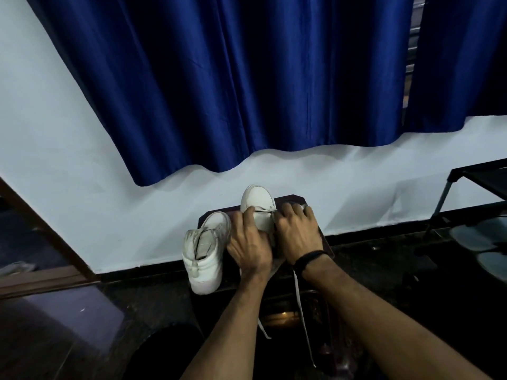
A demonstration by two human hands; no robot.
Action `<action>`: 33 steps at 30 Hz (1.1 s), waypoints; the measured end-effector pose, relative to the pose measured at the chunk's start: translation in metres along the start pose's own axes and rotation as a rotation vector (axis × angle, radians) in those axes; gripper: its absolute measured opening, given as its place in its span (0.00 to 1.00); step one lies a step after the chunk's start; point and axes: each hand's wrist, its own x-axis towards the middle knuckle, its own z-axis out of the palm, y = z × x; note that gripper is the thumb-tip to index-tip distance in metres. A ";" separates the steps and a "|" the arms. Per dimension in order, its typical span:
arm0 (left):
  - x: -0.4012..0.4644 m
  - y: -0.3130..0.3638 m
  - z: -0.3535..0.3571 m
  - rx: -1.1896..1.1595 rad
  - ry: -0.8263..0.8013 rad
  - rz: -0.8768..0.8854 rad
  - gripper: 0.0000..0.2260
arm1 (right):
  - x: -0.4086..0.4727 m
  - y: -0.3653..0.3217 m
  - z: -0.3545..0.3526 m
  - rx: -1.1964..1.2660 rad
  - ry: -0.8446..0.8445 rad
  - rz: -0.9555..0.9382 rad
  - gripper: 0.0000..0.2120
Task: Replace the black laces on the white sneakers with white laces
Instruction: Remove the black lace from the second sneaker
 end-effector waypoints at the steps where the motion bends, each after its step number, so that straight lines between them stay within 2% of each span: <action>1: -0.002 0.000 -0.001 0.004 0.008 0.003 0.23 | 0.003 0.001 0.001 -0.014 -0.020 -0.032 0.04; 4: -0.004 0.004 -0.004 0.013 0.015 0.022 0.24 | 0.007 0.004 0.000 -0.020 -0.057 -0.120 0.03; 6: -0.006 0.007 -0.006 0.014 0.029 0.032 0.24 | 0.003 0.005 -0.003 0.054 -0.004 -0.082 0.07; 11: -0.011 0.011 -0.008 0.023 0.009 0.070 0.23 | -0.027 0.006 -0.001 0.430 0.157 0.014 0.06; 16: -0.014 0.013 -0.010 0.013 0.069 0.018 0.24 | -0.056 0.010 0.003 0.762 0.141 0.146 0.07; 19: -0.017 0.012 -0.013 -0.015 0.109 0.030 0.23 | -0.058 0.010 -0.007 0.924 0.121 0.235 0.02; 21: -0.021 0.013 -0.013 -0.028 0.107 0.074 0.19 | -0.049 0.005 -0.015 0.980 0.060 0.376 0.05; 23: -0.028 0.014 -0.012 -0.070 0.083 0.107 0.16 | -0.036 0.002 -0.024 1.025 -0.017 0.593 0.10; 25: -0.030 0.015 -0.011 -0.115 0.057 0.120 0.15 | -0.024 0.003 -0.028 0.972 -0.048 0.711 0.11; 29: -0.030 0.018 -0.015 -0.096 0.053 0.113 0.16 | -0.007 0.012 -0.024 0.856 -0.127 0.729 0.10; 31: -0.031 0.015 -0.015 -0.086 0.098 0.125 0.17 | -0.001 0.018 -0.019 0.890 -0.151 0.701 0.09; 33: -0.033 0.011 -0.013 -0.077 0.128 0.135 0.18 | 0.004 0.020 -0.013 0.985 -0.102 0.691 0.08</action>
